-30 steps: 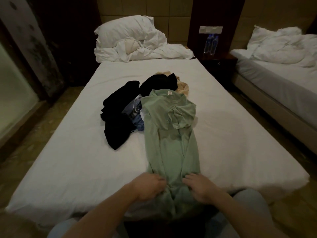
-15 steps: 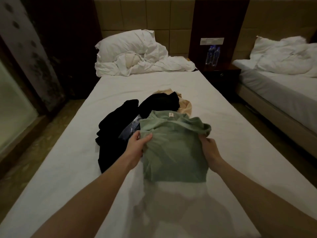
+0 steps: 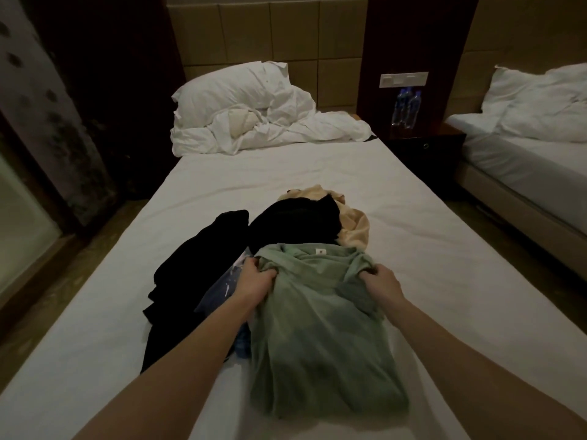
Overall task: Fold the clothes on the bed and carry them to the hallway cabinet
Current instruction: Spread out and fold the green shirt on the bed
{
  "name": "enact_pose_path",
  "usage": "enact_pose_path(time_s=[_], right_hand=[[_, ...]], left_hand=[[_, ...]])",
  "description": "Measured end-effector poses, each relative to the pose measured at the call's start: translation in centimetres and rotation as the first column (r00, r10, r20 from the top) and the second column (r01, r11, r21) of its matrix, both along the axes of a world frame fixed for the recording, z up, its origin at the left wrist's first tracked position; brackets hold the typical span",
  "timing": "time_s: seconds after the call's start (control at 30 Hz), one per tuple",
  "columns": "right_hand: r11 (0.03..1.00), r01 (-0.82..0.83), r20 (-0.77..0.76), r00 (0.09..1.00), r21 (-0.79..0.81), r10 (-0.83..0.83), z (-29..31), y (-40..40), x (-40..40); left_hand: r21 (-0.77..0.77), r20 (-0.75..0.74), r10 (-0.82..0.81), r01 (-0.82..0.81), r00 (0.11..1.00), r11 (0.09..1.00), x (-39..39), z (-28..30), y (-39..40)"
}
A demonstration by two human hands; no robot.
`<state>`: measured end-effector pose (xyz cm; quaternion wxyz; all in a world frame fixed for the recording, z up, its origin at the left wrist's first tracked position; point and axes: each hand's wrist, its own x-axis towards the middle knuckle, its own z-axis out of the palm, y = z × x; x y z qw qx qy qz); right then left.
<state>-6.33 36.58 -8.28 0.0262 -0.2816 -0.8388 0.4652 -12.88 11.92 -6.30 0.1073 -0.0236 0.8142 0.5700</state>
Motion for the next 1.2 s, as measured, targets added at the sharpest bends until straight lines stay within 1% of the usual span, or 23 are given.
enact_pose_path(time_s=[0.03,0.1,0.17,0.2,0.27,0.33,0.47,0.53,0.57,0.67,0.73,0.87,0.93,0.97,1.07,1.13,1.2], right_hand=[[0.996,0.023,0.000,1.000,-0.082,-0.023,-0.2,-0.2,-0.1],[0.986,0.072,-0.022,0.997,-0.150,-0.076,0.0,-0.1,-0.2],[0.972,0.147,-0.070,0.984,-0.185,-0.163,0.5,0.2,-0.3],[0.965,0.156,-0.090,0.980,-0.210,-0.178,0.9,0.4,-0.3],[0.958,0.105,-0.073,0.989,-0.268,-0.128,1.6,0.4,-0.1],[0.927,0.070,-0.039,0.995,-0.369,-0.090,2.6,-0.2,0.6],[0.887,0.065,-0.092,0.988,-0.458,-0.120,5.0,-1.3,3.0],[0.875,0.021,-0.123,0.988,-0.484,-0.092,6.3,-1.7,4.8],[0.870,-0.002,-0.136,0.988,-0.492,-0.075,7.0,-2.0,5.7],[0.883,-0.065,-0.205,0.978,-0.465,-0.037,9.5,-3.4,8.2],[0.894,-0.109,-0.266,0.964,-0.434,-0.011,11.6,-4.9,9.8],[0.863,-0.239,-0.370,0.927,-0.444,0.067,15.5,-9.9,12.7],[0.827,-0.300,-0.380,0.918,-0.475,0.115,16.6,-13.1,13.8],[0.800,-0.333,-0.380,0.914,-0.499,0.143,17.0,-14.7,14.4],[0.696,-0.436,-0.375,0.892,-0.570,0.252,17.6,-19.9,15.9],[0.620,-0.459,-0.340,0.888,-0.637,0.308,17.3,-23.4,16.2],[0.555,-0.439,-0.281,0.894,-0.706,0.350,16.3,-26.7,15.9]], left_hand=[[-0.019,0.018,0.007,-0.007,1.000,1.000,-0.3,-0.2,0.0],[0.004,0.045,0.039,-0.039,0.998,0.999,-0.3,0.5,0.0],[0.079,0.093,0.075,-0.082,0.993,0.993,0.3,1.7,0.1],[0.121,0.105,0.092,-0.105,0.990,0.987,0.5,2.1,0.1],[0.147,0.074,0.111,-0.121,0.991,0.982,1.3,2.9,0.2],[0.137,0.014,0.124,-0.124,0.992,0.983,2.1,3.6,0.2],[0.095,-0.021,0.141,-0.138,0.990,0.986,4.2,4.4,-1.1],[0.082,0.004,0.119,-0.119,0.993,0.990,5.8,5.2,-2.3],[0.105,0.032,0.102,-0.105,0.994,0.989,6.6,5.7,-3.0],[0.236,0.080,0.056,-0.074,0.995,0.969,8.8,7.2,-5.4],[0.306,0.110,0.082,-0.112,0.991,0.945,10.2,8.7,-7.4],[0.436,0.205,0.144,-0.223,0.968,0.872,14.4,12.3,-12.5],[0.456,0.201,0.175,-0.250,0.964,0.854,16.6,13.7,-16.0],[0.470,0.186,0.169,-0.238,0.968,0.850,17.7,14.2,-17.8],[0.516,0.160,0.154,-0.216,0.975,0.829,20.5,15.6,-23.3],[0.469,0.161,0.190,-0.245,0.968,0.849,21.5,15.6,-27.6],[0.387,0.149,0.238,-0.278,0.960,0.879,22.0,15.1,-31.9]])
